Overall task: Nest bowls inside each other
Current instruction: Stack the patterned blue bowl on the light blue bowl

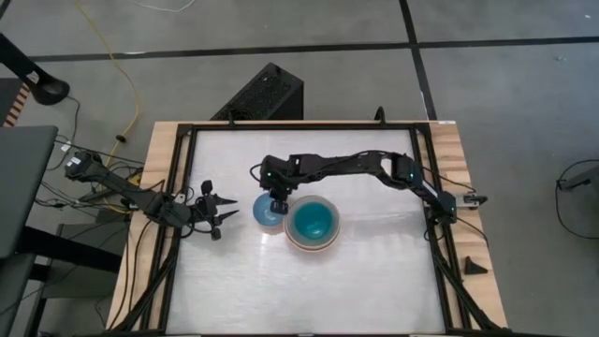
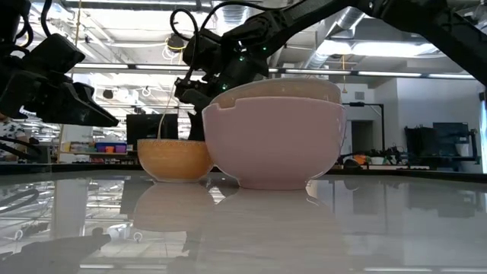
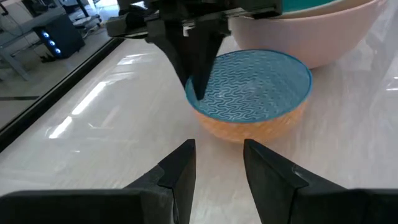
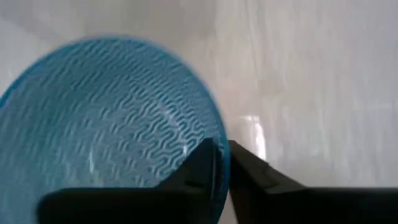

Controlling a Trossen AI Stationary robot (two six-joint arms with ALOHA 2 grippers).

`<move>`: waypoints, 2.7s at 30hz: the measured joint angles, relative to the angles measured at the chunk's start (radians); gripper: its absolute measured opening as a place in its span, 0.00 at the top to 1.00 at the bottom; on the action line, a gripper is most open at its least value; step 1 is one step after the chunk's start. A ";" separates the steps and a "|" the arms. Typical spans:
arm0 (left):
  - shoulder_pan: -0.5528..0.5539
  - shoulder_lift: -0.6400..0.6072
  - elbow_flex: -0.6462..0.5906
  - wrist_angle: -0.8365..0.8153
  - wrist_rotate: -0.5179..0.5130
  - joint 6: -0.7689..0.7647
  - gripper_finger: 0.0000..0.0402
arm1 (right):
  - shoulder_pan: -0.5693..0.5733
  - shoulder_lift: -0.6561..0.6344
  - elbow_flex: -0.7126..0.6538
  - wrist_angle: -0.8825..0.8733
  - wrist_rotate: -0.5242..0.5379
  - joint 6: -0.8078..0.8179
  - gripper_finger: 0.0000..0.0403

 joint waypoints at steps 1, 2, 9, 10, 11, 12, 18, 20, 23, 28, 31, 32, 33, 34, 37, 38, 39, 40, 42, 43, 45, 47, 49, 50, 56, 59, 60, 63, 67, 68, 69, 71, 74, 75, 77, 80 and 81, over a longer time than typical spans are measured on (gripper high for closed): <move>0.000 0.000 0.000 0.000 0.000 0.000 0.69 | -0.003 0.000 0.000 0.007 0.001 -0.002 0.87; 0.000 0.000 0.000 0.000 0.000 0.000 0.69 | -0.005 0.000 0.002 0.008 0.000 -0.002 0.90; 0.000 0.000 0.000 -0.001 0.000 0.000 0.69 | -0.040 -0.017 0.083 -0.007 0.003 -0.004 0.90; 0.000 0.000 0.000 -0.001 0.000 0.000 0.69 | -0.047 -0.028 0.103 -0.021 0.003 -0.005 0.90; 0.000 0.000 0.000 -0.001 0.000 0.000 0.69 | -0.053 -0.038 0.126 -0.038 0.003 -0.005 0.90; 0.000 0.000 0.000 -0.001 0.000 0.000 0.69 | -0.059 -0.050 0.149 -0.054 0.002 -0.005 0.90; 0.000 0.000 0.000 -0.001 0.000 0.000 0.69 | -0.076 -0.168 0.232 -0.205 -0.075 -0.019 0.90; 0.000 0.000 0.000 -0.001 0.000 0.000 0.69 | -0.058 -0.234 0.231 -0.305 -0.085 -0.039 0.90; 0.000 0.000 0.000 -0.001 0.000 0.000 0.69 | -0.020 -0.338 0.204 -0.461 -0.098 -0.062 0.90; 0.000 0.000 0.000 -0.001 0.000 0.000 0.69 | 0.057 -0.524 -0.012 -0.468 -0.111 -0.042 0.90; 0.000 0.000 0.000 -0.001 0.000 0.000 0.69 | 0.085 -0.687 -0.269 -0.301 -0.099 0.032 0.90; 0.000 0.000 0.000 -0.001 0.000 0.000 0.69 | 0.090 -0.740 -0.354 -0.223 -0.099 0.061 0.90; 0.000 0.000 0.000 -0.001 0.000 0.000 0.69 | 0.091 -0.796 -0.447 -0.136 -0.097 0.093 0.90; 0.000 0.000 0.000 -0.001 0.000 0.000 0.69 | 0.091 -0.840 -0.529 -0.046 -0.094 0.124 0.90; 0.000 0.000 0.000 -0.001 0.000 0.000 0.69 | 0.090 -0.905 -0.718 0.185 -0.080 0.208 0.90; 0.000 0.000 0.000 -0.001 0.000 0.000 0.69 | 0.091 -0.907 -0.760 0.232 -0.073 0.227 0.90; 0.000 0.000 0.000 -0.001 0.000 0.000 0.69 | 0.092 -0.903 -0.788 0.258 -0.060 0.241 0.90; 0.000 0.000 0.000 -0.001 0.000 0.000 0.69 | 0.094 -0.893 -0.802 0.268 -0.042 0.252 0.90; 0.000 0.000 0.000 -0.001 0.000 0.000 0.69 | 0.095 -0.866 -0.809 0.284 -0.011 0.261 0.90; 0.000 0.000 0.000 -0.001 0.000 0.000 0.69 | 0.095 -0.853 -0.808 0.293 0.000 0.264 0.90; 0.000 0.000 0.000 -0.001 0.000 0.000 0.69 | 0.094 -0.828 -0.801 0.287 0.019 0.269 0.90; 0.000 0.000 0.000 -0.001 0.000 0.000 0.69 | 0.092 -0.808 -0.796 0.286 0.027 0.280 0.90; 0.000 0.000 0.000 -0.001 0.000 0.000 0.69 | 0.086 -0.793 -0.793 0.282 0.029 0.292 0.90; 0.000 0.000 0.000 -0.001 0.000 0.000 0.69 | 0.083 -0.788 -0.792 0.281 0.029 0.297 0.90; 0.000 0.000 0.000 -0.001 0.000 0.000 0.69 | 0.084 -0.787 -0.792 0.222 0.105 0.317 0.90; 0.000 0.000 0.000 -0.001 0.000 0.000 0.69 | 0.096 -0.789 -0.791 0.213 0.110 0.340 0.90; 0.000 0.000 0.000 -0.001 0.000 0.000 0.69 | 0.101 -0.785 -0.791 0.212 0.110 0.346 0.90; 0.000 0.000 0.000 -0.001 0.000 0.000 0.69 | 0.120 -0.753 -0.791 0.206 0.128 0.355 0.90; 0.000 0.000 0.000 -0.001 0.000 0.000 0.69 | 0.127 -0.718 -0.791 0.215 0.147 0.365 0.90; 0.000 0.000 0.000 -0.001 0.000 0.000 0.69 | 0.128 -0.708 -0.791 0.213 0.155 0.367 0.90; 0.000 0.000 0.000 -0.001 0.000 0.000 0.69 | 0.130 -0.700 -0.791 0.210 0.158 0.367 0.90; 0.000 0.000 0.000 -0.001 0.000 0.000 0.69 | 0.129 -0.687 -0.791 0.207 0.158 0.367 0.90; 0.000 0.000 0.000 -0.001 0.000 0.000 0.69 | 0.129 -0.688 -0.791 0.202 0.158 0.367 0.90; 0.000 0.000 0.000 -0.001 0.000 0.000 0.69 | 0.129 -0.689 -0.791 0.201 0.158 0.368 0.90; 0.000 0.000 0.000 -0.001 0.000 0.000 0.69 | 0.129 -0.689 -0.791 0.180 0.157 0.369 0.90; 0.000 0.000 0.000 -0.001 0.000 0.000 0.69 | 0.129 -0.690 -0.791 0.147 0.155 0.372 0.90; 0.000 0.000 0.000 -0.001 0.000 0.000 0.69 | 0.129 -0.690 -0.791 0.139 0.154 0.379 0.90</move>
